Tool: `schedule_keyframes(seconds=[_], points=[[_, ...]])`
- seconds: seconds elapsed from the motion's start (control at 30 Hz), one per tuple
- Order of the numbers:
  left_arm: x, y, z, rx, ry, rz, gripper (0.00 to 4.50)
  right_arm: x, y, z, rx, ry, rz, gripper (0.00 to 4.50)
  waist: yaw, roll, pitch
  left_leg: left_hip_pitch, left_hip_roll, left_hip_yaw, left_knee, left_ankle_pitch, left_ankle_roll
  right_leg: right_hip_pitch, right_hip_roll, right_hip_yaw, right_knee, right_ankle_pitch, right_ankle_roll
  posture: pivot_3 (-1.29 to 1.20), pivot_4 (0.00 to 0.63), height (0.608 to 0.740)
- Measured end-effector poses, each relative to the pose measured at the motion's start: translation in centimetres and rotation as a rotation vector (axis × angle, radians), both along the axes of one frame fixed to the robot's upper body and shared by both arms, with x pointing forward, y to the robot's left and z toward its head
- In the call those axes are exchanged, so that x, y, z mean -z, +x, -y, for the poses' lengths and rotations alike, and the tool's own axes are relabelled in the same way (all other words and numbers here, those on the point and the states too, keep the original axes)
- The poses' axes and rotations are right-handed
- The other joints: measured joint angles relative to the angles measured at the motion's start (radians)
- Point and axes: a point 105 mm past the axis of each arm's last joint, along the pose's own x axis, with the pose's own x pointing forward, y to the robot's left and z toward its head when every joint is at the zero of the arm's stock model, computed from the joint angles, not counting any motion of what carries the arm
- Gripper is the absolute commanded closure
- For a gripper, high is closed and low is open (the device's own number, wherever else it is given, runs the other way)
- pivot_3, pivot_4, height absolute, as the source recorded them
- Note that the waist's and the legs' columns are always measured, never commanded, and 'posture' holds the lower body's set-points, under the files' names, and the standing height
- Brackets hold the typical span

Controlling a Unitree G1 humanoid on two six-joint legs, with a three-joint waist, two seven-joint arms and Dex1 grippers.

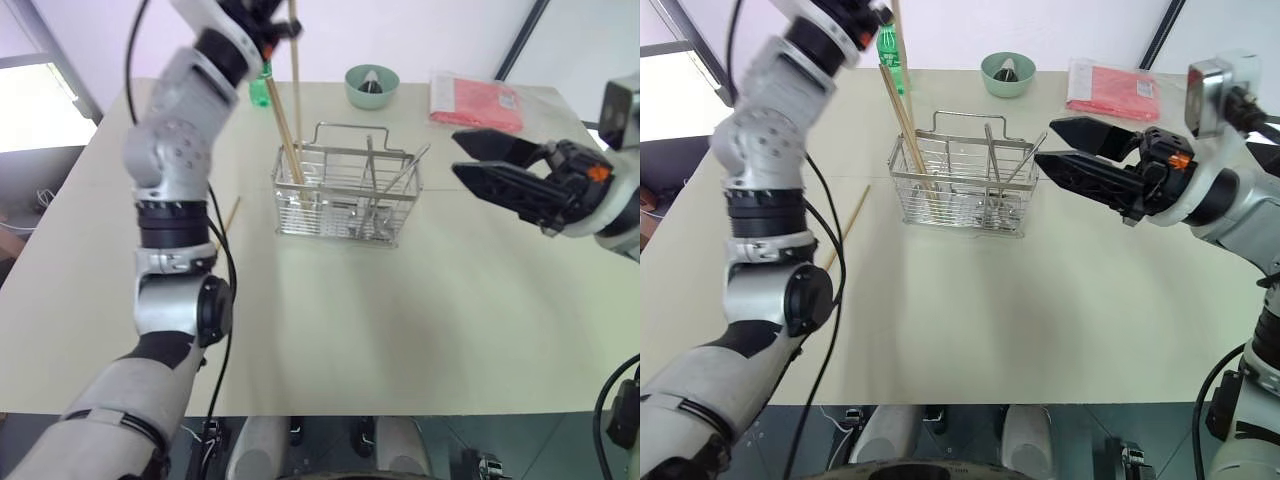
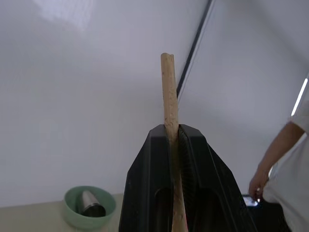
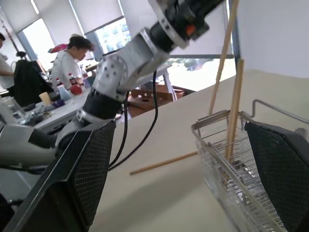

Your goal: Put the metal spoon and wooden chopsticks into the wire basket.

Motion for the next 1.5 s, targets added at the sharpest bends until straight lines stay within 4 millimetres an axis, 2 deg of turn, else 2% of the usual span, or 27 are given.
schedule_keyframes(seconds=[0.23, 0.33, 0.37, 0.4, 0.5, 0.6, 0.63, 0.83, 0.93, 0.97, 1.03, 1.07, 1.13, 1.2, 1.27, 1.33, 1.4, 1.5], points=[[1.0, 0.6, 1.4, -0.043, 0.007, 0.063, 4.46, -0.1, -0.1, 0.3, 0.038, 0.026, -0.003, 0.08, 0.002, 0.000, 0.000, -0.001, 0.000, 0.000, 0.001, -0.001, 0.002, 0.000, 0.000, 0.000, 0.000, 0.000, 0.000, 0.00, 0.150, 0.671], [2.3, 0.6, 2.0, -0.044, 0.034, 0.064, 4.46, -0.1, 0.0, 0.4, 0.048, 0.029, -0.003, 0.08, 0.001, 0.000, 0.000, -0.001, 0.000, 0.000, 0.001, -0.001, 0.003, 0.000, 0.000, 0.000, -0.001, 0.000, 0.000, 0.00, 0.150, 0.671], [3.2, 0.7, 2.2, -0.044, 0.044, 0.051, 3.68, -0.2, 0.0, 0.4, 0.051, 0.029, -0.004, 0.08, 0.001, 0.000, 0.000, -0.001, 0.000, 0.000, 0.001, -0.001, 0.003, 0.000, 0.000, 0.000, -0.001, 0.000, 0.000, 0.00, 0.150, 0.671], [4.0, 0.8, 2.3, -0.044, 0.052, 0.037, 3.44, -0.2, 0.1, 0.5, 0.054, 0.030, -0.004, 0.08, 0.000, 0.000, 0.000, -0.001, 0.000, 0.000, 0.001, -0.001, 0.003, 0.000, 0.000, 0.000, -0.001, 0.000, 0.000, 0.00, 0.150, 0.671], [6.4, 0.7, 3.0, -0.044, 0.085, 0.020, 1.94, -0.2, 0.3, 0.7, 0.060, 0.040, -0.008, 0.08, 0.001, 0.000, 0.000, -0.002, 0.000, 0.000, 0.001, -0.001, 0.003, 0.000, 0.000, 0.000, 0.000, 0.000, 0.000, 0.00, 0.150, 0.671], [7.1, -0.2, 3.7, -0.050, 0.115, 0.058, 0.28, -0.5, 0.5, 0.9, 0.065, 0.053, -0.006, 0.08, 0.002, 0.000, 0.000, -0.002, 0.000, -0.001, 0.002, -0.001, 0.003, -0.001, 0.000, 0.000, 0.000, 0.000, -0.001, 0.00, 0.150, 0.671], [7.2, -0.3, 3.8, -0.048, 0.120, 0.064, 0.07, -0.6, 0.5, 0.9, 0.066, 0.057, -0.005, 0.08, 0.002, 0.000, 0.000, -0.002, 0.000, -0.001, 0.003, -0.001, 0.003, -0.001, 0.000, -0.001, 0.000, 0.000, -0.001, 0.00, 0.150, 0.671], [5.2, -1.1, 3.1, -0.069, 0.089, 0.090, 0.07, -1.1, 1.0, 1.2, 0.068, 0.077, -0.004, 0.08, 0.000, 0.000, 0.000, -0.003, 0.000, -0.002, 0.003, -0.001, 0.003, -0.001, 0.000, -0.001, 0.000, 0.000, -0.001, 0.00, 0.150, 0.671], [2.1, -0.8, 0.6, -0.135, 0.037, 0.095, 0.07, -1.0, 1.1, 1.1, 0.063, 0.076, -0.011, 0.08, -0.001, 0.000, 0.000, -0.004, 0.000, -0.002, 0.004, -0.001, 0.004, -0.002, 0.000, -0.001, 0.000, 0.000, -0.001, 0.00, 0.150, 0.671], [0.4, -0.7, -0.8, -0.193, 0.032, 0.105, 0.07, -0.8, 1.3, 1.1, 0.061, 0.076, -0.017, 0.08, -0.002, 0.000, 0.000, -0.005, 0.000, -0.002, 0.004, -0.001, 0.005, -0.002, 0.001, -0.001, 0.000, 0.000, 0.000, 0.00, 0.150, 0.671], [-1.4, -0.7, -2.9, -0.289, 0.045, 0.110, 0.07, -0.7, 1.4, 1.0, 0.060, 0.077, -0.020, 0.08, -0.001, 0.000, 0.000, -0.004, 0.000, -0.002, 0.004, -0.001, 0.006, -0.002, 0.002, -0.001, 0.001, 0.000, 0.000, 0.00, 0.150, 0.671], [-2.0, -0.5, -4.1, -0.344, 0.060, 0.093, 0.07, -0.7, 1.4, 0.9, 0.058, 0.081, -0.018, 0.08, -0.001, 0.000, 0.000, -0.004, 0.000, -0.002, 0.004, -0.001, 0.006, -0.002, 0.002, -0.001, 0.001, 0.000, 0.000, 0.00, 0.150, 0.671], [-1.7, 0.2, -6.1, -0.429, 0.117, 0.020, 0.07, -0.6, 1.5, 0.9, 0.060, 0.083, -0.017, 0.08, -0.001, 0.000, 0.000, -0.003, 0.000, -0.001, 0.004, -0.001, 0.005, -0.002, 0.002, 0.000, 0.002, 0.000, 0.000, 0.00, 0.150, 0.671], [0.7, 1.4, -8.2, -0.500, 0.269, -0.150, 0.07, -0.4, 1.4, 0.9, 0.053, 0.085, -0.020, 0.08, 0.000, 0.000, 0.000, -0.003, 0.000, -0.002, 0.006, -0.001, 0.005, -0.002, 0.003, 0.000, 0.003, 0.000, 0.000, 0.00, 0.150, 0.671], [4.8, 2.2, -9.7, -0.534, 0.412, -0.346, 0.07, -0.1, 1.5, 0.9, 0.055, 0.078, -0.025, 0.08, 0.001, 0.001, 0.000, -0.003, 0.001, -0.002, 0.007, -0.002, 0.004, -0.002, 0.004, 0.000, 0.003, 0.000, 0.000, 0.00, 0.150, 0.671], [8.9, 2.5, -9.9, -0.506, 0.509, -0.506, 0.07, 0.1, 1.6, 0.8, 0.053, 0.072, -0.027, 0.08, 0.003, 0.001, 0.000, -0.005, 0.001, -0.003, 0.009, -0.002, 0.004, -0.003, 0.004, 0.000, 0.003, 0.000, -0.001, 0.00, 0.150, 0.671], [13.9, 2.1, -9.7, -0.464, 0.630, -0.675, 0.07, 0.2, 1.5, 0.6, 0.037, 0.066, -0.029, 0.08, 0.003, 0.001, 0.000, -0.007, 0.001, -0.004, 0.010, -0.002, 0.003, -0.005, 0.005, 0.001, 0.002, 0.000, -0.001, 0.00, 0.150, 0.671], [18.7, 1.2, -9.6, -0.427, 0.735, -0.807, 0.07, 0.5, 1.5, 0.4, 0.014, 0.055, -0.031, 0.08, 0.000, 0.001, 0.000, -0.008, 0.002, -0.004, 0.010, -0.002, 0.003, -0.006, 0.006, 0.002, 0.002, 0.000, -0.001, 0.00, 0.150, 0.671]])
